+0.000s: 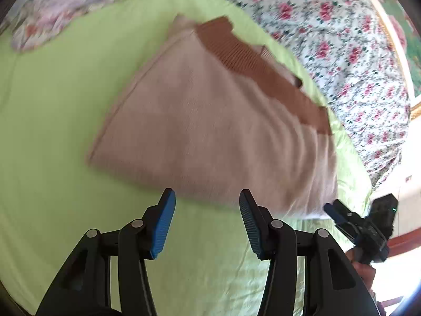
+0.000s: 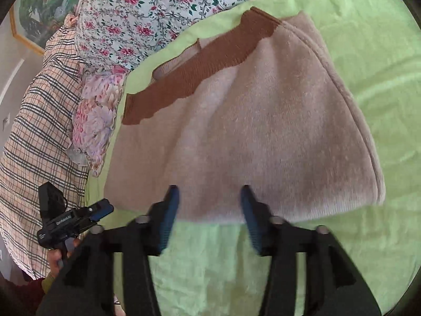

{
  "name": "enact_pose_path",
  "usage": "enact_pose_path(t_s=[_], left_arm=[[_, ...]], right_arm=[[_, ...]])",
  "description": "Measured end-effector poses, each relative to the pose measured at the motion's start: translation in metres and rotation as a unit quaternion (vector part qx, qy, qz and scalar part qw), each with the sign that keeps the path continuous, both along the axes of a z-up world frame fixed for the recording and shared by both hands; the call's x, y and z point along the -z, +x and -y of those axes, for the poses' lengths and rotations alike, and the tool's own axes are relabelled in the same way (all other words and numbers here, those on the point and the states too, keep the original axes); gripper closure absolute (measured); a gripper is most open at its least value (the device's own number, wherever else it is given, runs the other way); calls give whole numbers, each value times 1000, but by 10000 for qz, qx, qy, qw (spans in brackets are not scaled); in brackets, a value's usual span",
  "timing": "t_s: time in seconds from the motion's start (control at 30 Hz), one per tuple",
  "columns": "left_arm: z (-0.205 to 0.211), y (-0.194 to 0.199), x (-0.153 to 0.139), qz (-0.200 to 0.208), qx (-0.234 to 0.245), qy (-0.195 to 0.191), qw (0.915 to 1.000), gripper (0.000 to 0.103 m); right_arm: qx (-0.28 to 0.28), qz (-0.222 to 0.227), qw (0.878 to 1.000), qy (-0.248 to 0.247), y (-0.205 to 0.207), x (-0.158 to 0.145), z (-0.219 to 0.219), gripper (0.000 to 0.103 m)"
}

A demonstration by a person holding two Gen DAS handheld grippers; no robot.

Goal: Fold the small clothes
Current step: 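Open both grippers and release the folded hem onto the collar, then grasp the folded sweater edge with the left gripper while the right gripper grasps beside it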

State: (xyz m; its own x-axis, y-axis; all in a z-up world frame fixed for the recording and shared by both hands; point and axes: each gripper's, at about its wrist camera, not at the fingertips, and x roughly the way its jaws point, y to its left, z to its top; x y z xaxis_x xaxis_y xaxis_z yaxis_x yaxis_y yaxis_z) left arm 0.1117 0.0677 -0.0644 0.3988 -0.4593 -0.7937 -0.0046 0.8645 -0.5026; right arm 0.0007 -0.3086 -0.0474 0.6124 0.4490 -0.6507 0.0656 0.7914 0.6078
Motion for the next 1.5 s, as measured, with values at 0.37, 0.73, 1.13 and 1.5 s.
enact_pose_path(t_s=[0.37, 0.73, 1.13, 1.5], left_arm=[[-6, -21, 28, -189, -381, -289, 9987, 44], [-36, 39, 42, -111, -1418, -1025, 9845, 46], [12, 51, -44, 1080, -465, -588, 9913, 93], [138, 44, -56, 1379, 1342, 272, 9809, 93]], right_arm=[[-162, 29, 9998, -113, -11, -14, -10, 49], [-95, -23, 9999, -34, -7, -13, -9, 48], [-151, 276, 9988, 382, 41, -40, 6, 48], [-1544, -219, 9732, 1691, 199, -65, -26, 22]])
